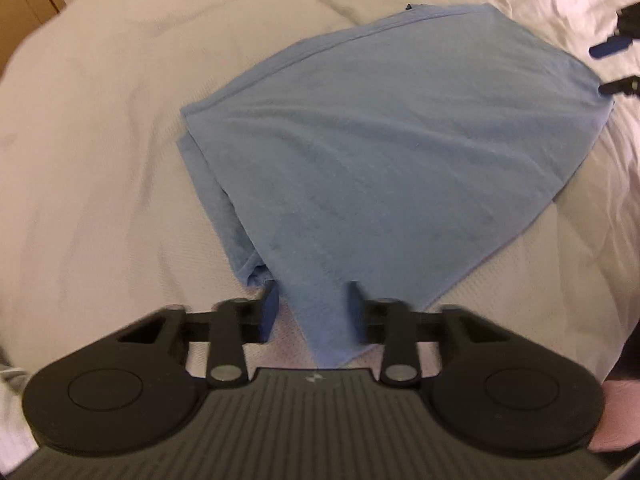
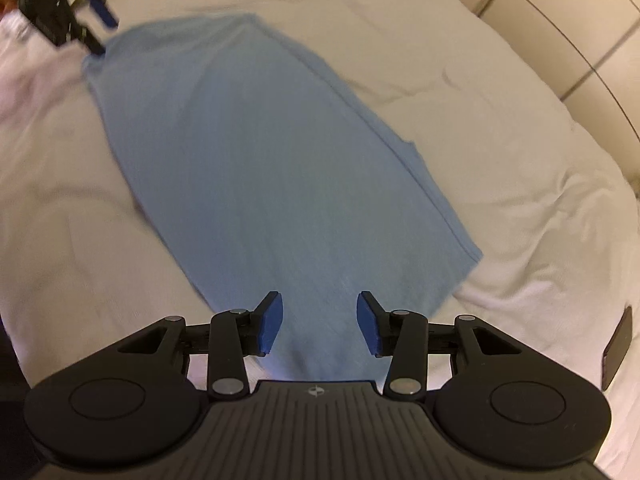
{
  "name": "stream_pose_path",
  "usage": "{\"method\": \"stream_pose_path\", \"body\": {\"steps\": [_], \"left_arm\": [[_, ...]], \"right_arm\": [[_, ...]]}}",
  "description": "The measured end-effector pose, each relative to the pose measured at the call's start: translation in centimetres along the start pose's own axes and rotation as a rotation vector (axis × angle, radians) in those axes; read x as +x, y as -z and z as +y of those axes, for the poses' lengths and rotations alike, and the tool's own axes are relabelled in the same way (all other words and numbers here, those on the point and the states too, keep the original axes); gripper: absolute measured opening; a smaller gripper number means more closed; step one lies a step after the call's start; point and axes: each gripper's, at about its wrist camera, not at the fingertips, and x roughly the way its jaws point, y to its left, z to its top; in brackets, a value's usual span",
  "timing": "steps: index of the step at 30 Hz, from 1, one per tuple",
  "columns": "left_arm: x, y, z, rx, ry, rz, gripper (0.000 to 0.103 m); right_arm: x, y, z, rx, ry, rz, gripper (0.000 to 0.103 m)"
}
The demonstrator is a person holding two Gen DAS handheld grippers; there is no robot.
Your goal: Fold clothes
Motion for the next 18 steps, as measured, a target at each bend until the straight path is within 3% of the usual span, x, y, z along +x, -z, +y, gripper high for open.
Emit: {"method": "stream_pose_path", "body": {"steps": [6,10,14,16,18], "left_arm": [[-1.0,1.9,3.1,0.101,0.126,-0.028,0.001],[-2.1,3.2,5.8,0.198,0.167,-0.036,0.001],[-3.1,3.3,7.6,0.356,0.122,-0.066,0.008],[-3.2,2.8,8.2,0.439,0.074,-0.088,0.023],[-3.1,2.2,8.5,0.514,0.041,-0.1,0.026]], "right_arm": [[-0.8,-5.4,4.5,0.186,0.064,0.037,0.047],[-1.5,-9.0,7.7,0.365,0.056,0.064,0.05],[-2.2,-12.4,10.1,0.465,0.009,0.05,0.055],[-2.4,-13.6,11.1,0.491,-0.008,0.037,0.056],[-2.4,-14.2,11.6,0.518,-0.025,0.026,0.056]]}}
